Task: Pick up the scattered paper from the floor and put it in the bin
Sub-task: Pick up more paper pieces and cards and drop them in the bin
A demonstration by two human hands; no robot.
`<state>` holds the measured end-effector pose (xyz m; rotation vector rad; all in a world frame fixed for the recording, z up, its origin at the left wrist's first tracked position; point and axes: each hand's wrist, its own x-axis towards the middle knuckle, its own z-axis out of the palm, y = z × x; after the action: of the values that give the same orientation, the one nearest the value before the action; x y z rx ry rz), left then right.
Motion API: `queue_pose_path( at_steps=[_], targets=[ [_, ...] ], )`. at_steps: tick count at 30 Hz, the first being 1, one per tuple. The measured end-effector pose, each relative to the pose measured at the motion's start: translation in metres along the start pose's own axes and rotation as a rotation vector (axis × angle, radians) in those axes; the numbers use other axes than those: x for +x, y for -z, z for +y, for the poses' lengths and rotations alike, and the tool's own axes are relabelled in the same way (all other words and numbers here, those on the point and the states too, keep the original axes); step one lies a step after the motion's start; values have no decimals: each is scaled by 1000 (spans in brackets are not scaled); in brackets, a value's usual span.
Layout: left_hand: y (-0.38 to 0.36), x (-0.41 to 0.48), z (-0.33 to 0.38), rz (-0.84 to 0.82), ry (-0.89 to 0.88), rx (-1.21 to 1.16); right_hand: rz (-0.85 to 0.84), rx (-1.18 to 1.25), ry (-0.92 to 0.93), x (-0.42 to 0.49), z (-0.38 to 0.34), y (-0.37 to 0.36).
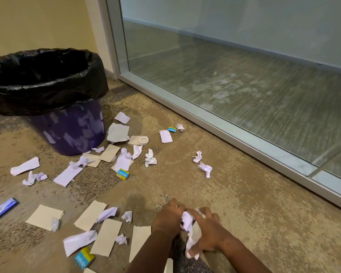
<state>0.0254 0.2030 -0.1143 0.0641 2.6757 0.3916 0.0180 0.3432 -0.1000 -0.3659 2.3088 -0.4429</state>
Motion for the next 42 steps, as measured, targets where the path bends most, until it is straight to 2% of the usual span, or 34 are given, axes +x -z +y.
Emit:
queue_pose_path(
  at_steps=[3,8,11,15,18,23,26,28,32,34,39,42],
  targets=[
    [0,1,-4,9,30,-40,49,-109,31,-1,-1,-12],
    [3,3,-15,35,100,-193,171,-64,45,7,1,-20],
    [6,3,-21,41,156,-260,295,63,102,19,2,-20],
    [10,3,-28,29,256,-307,373,268,102,33,4,-21],
    [16,-4,-31,-49,288,-298,434,343,92,38,4,-18],
    [20,-13,-32,-173,273,-301,324,78,11,24,-2,-5],
    [20,-15,-27,-227,240,-215,205,67,-61,7,-6,-6],
    [16,-20,-20,-253,249,-156,185,38,-58,3,-11,-14],
    [2,-23,-12,-149,261,-77,233,56,-40,18,-17,-18],
    [0,-22,-12,-120,260,-126,242,34,-7,30,-21,-13],
    [14,-14,-14,-131,252,-214,126,-16,117,51,-39,6],
    [18,-9,-17,-140,250,-201,58,-134,158,62,-46,14]
  ],
)
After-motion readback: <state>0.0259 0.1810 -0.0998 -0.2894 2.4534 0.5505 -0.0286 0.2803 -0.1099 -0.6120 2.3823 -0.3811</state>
